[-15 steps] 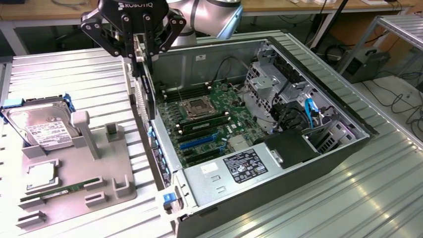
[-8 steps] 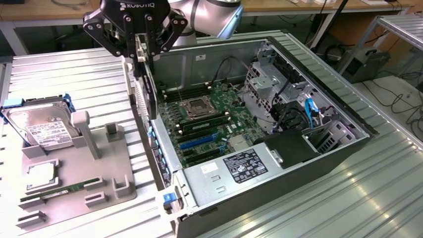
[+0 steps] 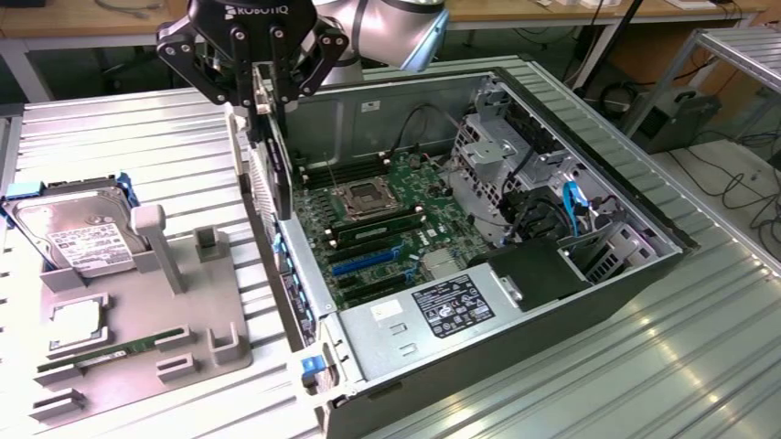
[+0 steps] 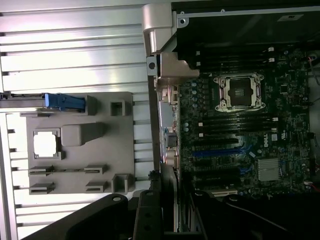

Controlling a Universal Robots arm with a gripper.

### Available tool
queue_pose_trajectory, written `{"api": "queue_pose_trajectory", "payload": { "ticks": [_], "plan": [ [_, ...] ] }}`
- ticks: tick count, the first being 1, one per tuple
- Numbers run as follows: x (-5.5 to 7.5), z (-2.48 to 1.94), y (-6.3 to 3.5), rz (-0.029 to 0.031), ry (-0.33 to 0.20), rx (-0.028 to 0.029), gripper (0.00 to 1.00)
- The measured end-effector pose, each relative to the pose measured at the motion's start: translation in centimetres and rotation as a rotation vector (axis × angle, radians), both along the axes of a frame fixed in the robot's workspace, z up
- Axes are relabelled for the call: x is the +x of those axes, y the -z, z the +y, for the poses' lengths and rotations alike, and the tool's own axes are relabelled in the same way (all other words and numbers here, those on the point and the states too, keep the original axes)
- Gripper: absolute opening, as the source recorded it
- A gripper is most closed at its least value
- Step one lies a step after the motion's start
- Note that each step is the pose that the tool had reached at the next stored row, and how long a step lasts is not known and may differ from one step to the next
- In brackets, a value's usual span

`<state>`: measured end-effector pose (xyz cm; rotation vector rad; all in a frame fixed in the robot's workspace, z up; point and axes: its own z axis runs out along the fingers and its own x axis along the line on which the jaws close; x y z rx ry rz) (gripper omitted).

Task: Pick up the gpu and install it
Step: 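Pick up the gpu and move the gpu toward the slot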

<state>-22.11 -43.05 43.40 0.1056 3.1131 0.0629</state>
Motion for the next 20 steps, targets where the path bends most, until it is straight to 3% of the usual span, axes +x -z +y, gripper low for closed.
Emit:
{"api": "queue_pose_trajectory", "payload": {
  "ticks": [20],
  "plan": [
    [0.46, 0.0, 0.09, 0.0, 0.0, 0.0, 0.26]
  ]
}}
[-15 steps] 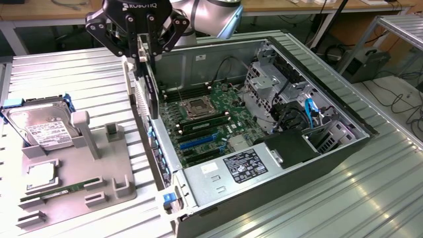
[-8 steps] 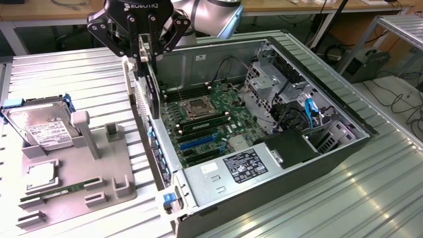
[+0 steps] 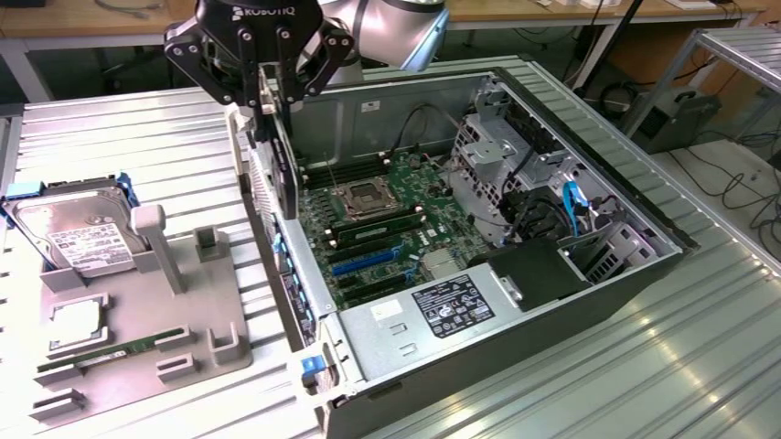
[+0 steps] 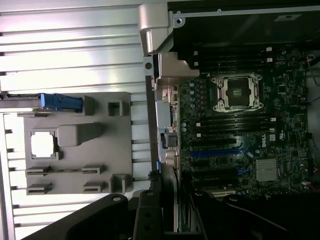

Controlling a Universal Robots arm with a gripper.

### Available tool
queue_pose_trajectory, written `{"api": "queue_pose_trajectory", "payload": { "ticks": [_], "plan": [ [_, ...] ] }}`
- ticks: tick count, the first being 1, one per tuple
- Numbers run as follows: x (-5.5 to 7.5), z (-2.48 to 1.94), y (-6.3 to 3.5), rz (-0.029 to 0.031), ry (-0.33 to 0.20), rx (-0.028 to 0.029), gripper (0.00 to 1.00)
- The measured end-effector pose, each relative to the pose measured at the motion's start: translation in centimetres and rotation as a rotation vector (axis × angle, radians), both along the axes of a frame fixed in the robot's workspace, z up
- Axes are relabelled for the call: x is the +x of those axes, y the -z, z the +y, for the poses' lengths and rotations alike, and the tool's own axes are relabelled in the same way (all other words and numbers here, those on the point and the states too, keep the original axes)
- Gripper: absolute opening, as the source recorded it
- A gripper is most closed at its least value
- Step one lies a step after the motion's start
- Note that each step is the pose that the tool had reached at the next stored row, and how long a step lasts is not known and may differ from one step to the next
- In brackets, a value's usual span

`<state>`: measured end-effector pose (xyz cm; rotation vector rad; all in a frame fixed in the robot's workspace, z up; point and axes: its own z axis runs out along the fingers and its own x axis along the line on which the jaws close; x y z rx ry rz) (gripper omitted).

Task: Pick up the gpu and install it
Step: 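Pick up the gpu and move the gpu toward the slot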

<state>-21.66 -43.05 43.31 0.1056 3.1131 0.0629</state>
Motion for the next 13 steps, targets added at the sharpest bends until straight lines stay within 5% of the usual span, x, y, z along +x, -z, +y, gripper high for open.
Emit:
{"api": "queue_pose_trajectory", "payload": {
  "ticks": [13],
  "plan": [
    [0.39, 0.0, 0.12, 0.0, 0.0, 0.0, 0.26]
  ]
}}
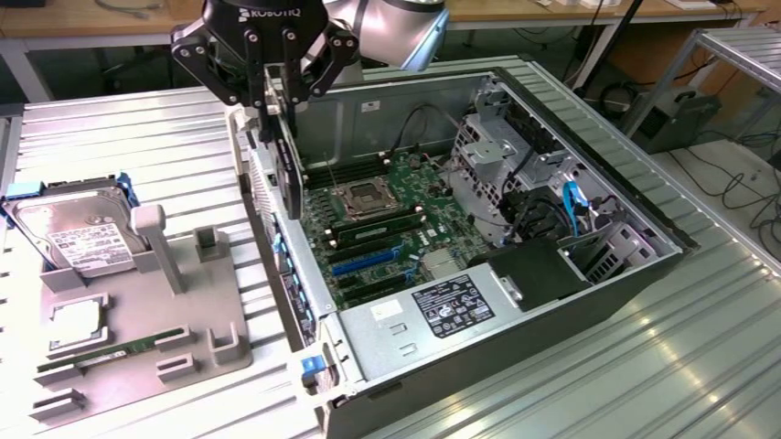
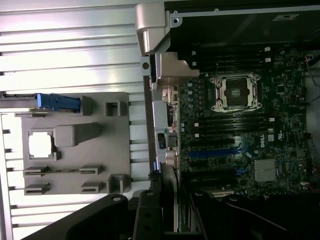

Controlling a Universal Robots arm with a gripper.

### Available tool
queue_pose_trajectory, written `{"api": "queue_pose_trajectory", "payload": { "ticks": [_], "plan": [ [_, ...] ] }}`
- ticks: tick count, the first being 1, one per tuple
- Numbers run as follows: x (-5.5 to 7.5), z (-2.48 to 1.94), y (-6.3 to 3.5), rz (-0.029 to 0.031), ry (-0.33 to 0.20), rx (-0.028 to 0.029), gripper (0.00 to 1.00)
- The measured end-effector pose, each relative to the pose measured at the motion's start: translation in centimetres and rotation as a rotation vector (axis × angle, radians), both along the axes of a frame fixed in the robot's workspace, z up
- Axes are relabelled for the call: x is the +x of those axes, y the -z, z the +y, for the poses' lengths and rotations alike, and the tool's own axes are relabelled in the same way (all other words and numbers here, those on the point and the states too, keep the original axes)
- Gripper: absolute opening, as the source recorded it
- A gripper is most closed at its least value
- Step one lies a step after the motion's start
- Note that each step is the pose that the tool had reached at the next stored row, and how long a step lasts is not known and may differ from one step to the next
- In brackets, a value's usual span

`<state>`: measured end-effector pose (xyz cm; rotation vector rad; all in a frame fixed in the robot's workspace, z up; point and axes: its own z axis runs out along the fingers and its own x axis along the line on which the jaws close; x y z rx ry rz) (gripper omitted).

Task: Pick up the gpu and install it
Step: 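Pick up the gpu and move the gpu toward the slot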

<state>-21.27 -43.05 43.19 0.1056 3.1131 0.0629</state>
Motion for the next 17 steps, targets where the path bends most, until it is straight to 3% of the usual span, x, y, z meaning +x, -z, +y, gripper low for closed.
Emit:
{"api": "queue_pose_trajectory", "payload": {
  "ticks": [17],
  "plan": [
    [0.39, 0.0, 0.16, -0.0001, 0.0, 0.0, 0.26]
  ]
}}
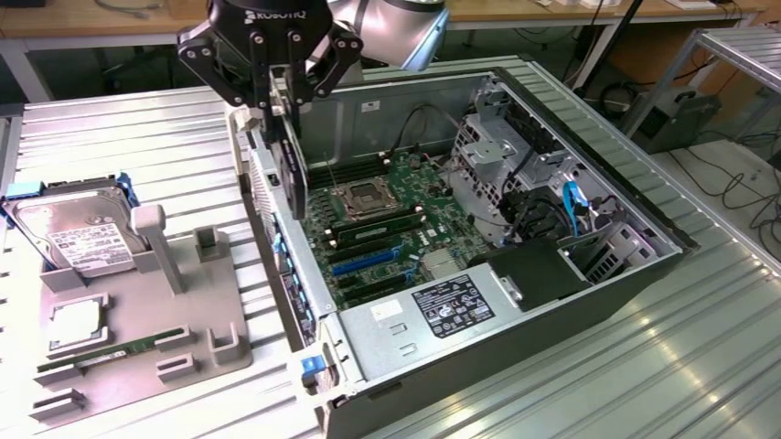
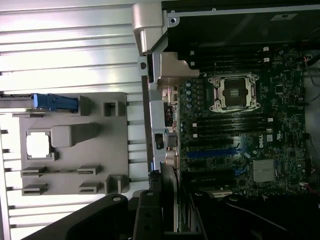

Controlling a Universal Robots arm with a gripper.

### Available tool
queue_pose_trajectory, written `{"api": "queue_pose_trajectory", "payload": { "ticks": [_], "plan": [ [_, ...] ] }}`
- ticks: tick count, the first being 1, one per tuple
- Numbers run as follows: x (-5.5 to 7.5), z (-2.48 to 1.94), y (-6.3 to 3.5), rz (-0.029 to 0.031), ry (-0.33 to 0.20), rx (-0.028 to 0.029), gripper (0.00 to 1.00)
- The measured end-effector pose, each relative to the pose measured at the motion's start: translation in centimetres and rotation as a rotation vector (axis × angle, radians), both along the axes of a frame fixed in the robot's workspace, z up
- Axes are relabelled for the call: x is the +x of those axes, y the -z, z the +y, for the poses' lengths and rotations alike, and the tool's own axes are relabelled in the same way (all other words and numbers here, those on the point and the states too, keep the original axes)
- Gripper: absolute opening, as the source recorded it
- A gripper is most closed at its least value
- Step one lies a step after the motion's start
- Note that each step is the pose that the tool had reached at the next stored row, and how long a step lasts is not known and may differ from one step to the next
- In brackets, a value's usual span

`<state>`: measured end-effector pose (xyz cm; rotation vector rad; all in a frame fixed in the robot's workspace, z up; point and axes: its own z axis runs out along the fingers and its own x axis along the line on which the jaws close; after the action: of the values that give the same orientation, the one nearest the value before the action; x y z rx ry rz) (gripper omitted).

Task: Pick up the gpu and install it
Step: 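Pick up the gpu and move the gpu toward the slot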

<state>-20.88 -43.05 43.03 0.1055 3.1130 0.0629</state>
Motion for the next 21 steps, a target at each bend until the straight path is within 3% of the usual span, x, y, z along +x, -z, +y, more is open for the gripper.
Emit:
{"api": "queue_pose_trajectory", "payload": {
  "ticks": [21],
  "plan": [
    [0.84, 0.0, 0.34, 0.0001, 0.0, 0.0, 0.26]
  ]
}}
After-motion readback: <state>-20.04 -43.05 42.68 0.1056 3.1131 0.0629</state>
